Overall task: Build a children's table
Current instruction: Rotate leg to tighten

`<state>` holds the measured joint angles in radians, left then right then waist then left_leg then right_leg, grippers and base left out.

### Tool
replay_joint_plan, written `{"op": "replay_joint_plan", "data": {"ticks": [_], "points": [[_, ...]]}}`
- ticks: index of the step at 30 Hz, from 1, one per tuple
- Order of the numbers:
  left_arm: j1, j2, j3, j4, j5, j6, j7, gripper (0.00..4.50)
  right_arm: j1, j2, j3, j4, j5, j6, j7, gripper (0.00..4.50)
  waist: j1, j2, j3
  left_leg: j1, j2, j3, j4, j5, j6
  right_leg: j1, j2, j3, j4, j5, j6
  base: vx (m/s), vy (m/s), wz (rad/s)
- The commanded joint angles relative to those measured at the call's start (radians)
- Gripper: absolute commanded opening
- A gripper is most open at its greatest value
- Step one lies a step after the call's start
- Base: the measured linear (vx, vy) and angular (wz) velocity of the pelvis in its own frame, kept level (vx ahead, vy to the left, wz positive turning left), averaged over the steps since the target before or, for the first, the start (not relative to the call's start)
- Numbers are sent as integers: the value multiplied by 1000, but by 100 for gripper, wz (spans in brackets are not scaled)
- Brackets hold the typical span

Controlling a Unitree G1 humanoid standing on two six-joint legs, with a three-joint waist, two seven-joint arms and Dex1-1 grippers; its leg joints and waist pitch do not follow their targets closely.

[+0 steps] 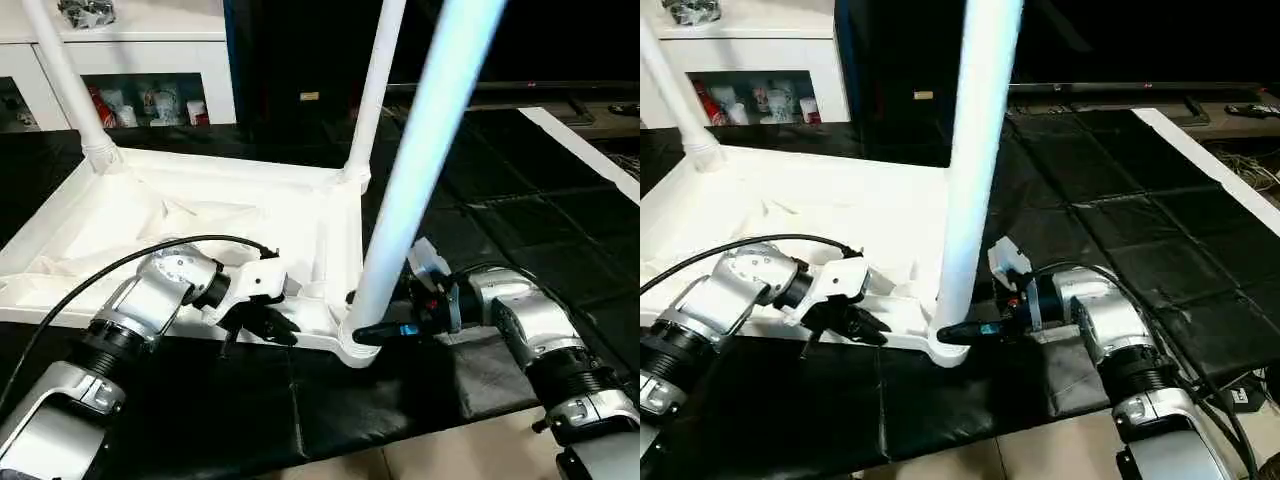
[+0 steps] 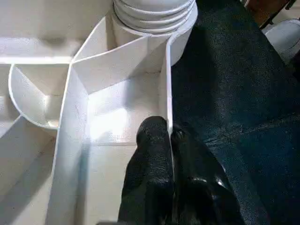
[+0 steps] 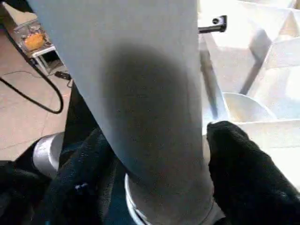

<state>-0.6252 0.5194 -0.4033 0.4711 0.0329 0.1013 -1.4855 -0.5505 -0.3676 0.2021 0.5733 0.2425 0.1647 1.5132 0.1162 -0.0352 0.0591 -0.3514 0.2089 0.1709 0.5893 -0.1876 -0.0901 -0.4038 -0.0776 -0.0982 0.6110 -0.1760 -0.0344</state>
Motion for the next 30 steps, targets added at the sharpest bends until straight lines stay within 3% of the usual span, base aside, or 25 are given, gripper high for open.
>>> {"op": "replay_joint_plan", "data": {"ticks": [1, 9, 13, 15, 17, 18, 19, 20, 22, 23, 25, 26, 30], "points": [[-6, -11, -23, -37, -12, -27, -38, 0, -15, -8, -1, 4, 9, 4, 14, 262, -4, 1, -72, 3, 31, 1, -66, -144, 47, 58, -71, 57, -66, -218, -198, 0, 0, 0], [-3, -17, -10, -21, -9, -8, -3, 0, 8, 0, -5, -16, 26, 26, 16, 217, -6, -2, -71, 4, 31, 2, -65, -151, 42, 56, -71, 58, -68, -243, -187, 0, 0, 0], [-14, -74, 35, -5, -10, 87, 131, 0, 38, 50, -44, -40, 22, 70, -150, 213, -8, 5, -69, 3, 27, -1, -67, -173, 27, 57, -72, 57, -74, -277, -178, 0, 0, 0], [-16, -81, 38, -3, -4, 92, 155, 0, 40, 55, -45, -39, 11, 74, -181, 211, -13, 2, -68, 4, 25, -2, -68, -187, 18, 56, -72, 55, -81, -324, -158, 0, 0, 0], [-33, -183, 92, 2, 1, 262, 353, 0, 34, 152, -97, 2, -51, 63, -499, 211, -22, 7, -64, 6, 27, -4, -71, -194, -6, 51, -71, 56, -81, -337, -155, 0, 0, 0], [-34, -187, 94, 2, 0, 268, 359, 0, 33, 156, -100, 3, -51, 65, -510, 208, -30, 4, -63, 7, 21, -5, -71, -219, -19, 52, -71, 51, -90, -405, -137, 0, 0, 0], [-41, -231, 112, 9, -6, 311, 419, 0, 19, 203, -130, 13, -45, 98, -616, 204, -38, 0, -67, -1, 18, -8, -71, -206, -17, 62, -74, 50, -90, -431, -117, 0, 0, 0], [-46, -254, 119, 16, -6, 325, 450, 0, 11, 226, -143, 17, -43, 118, -667, 204, -42, 1, -67, -6, 18, -9, -71, -191, -14, 63, -73, 50, -90, -423, -114, 0, 0, 0], [-56, -289, 132, 30, -6, 355, 500, 0, 1, 259, -158, 20, -50, 139, -749, 201, -51, 2, -72, -3, 17, -8, -67, -173, -6, 60, -69, 52, -88, -369, -124, 0, 0, 0], [-65, -307, 140, 41, -5, 362, 529, 0, -4, 275, -168, 25, -51, 156, -787, 201, -56, -4, -72, -6, 15, -7, -65, -162, 6, 60, -67, 52, -85, -333, -136, 0, 0, 0], [-84, -345, 160, 64, -6, 376, 594, 0, -13, 303, -171, 35, -68, 171, -857, 201, -57, -2, -74, -3, 13, -2, -62, -135, 26, 57, -65, 54, -83, -280, -151, 0, 0, 0], [-102, -381, 175, 74, -7, 394, 644, 0, -17, 326, -162, 38, -101, 168, -913, 201, -57, -7, -73, -3, 14, -2, -63, -132, 28, 57, -64, 54, -83, -276, -153, 0, 0, 0], [-113, -400, 174, 70, -7, 407, 659, 0, -14, 345, -164, 29, -101, 175, -943, 201, -53, -1, -72, -2, 17, -3, -66, -144, 36, 59, -66, 53, -83, -268, -157, 0, 0, 0]]}}
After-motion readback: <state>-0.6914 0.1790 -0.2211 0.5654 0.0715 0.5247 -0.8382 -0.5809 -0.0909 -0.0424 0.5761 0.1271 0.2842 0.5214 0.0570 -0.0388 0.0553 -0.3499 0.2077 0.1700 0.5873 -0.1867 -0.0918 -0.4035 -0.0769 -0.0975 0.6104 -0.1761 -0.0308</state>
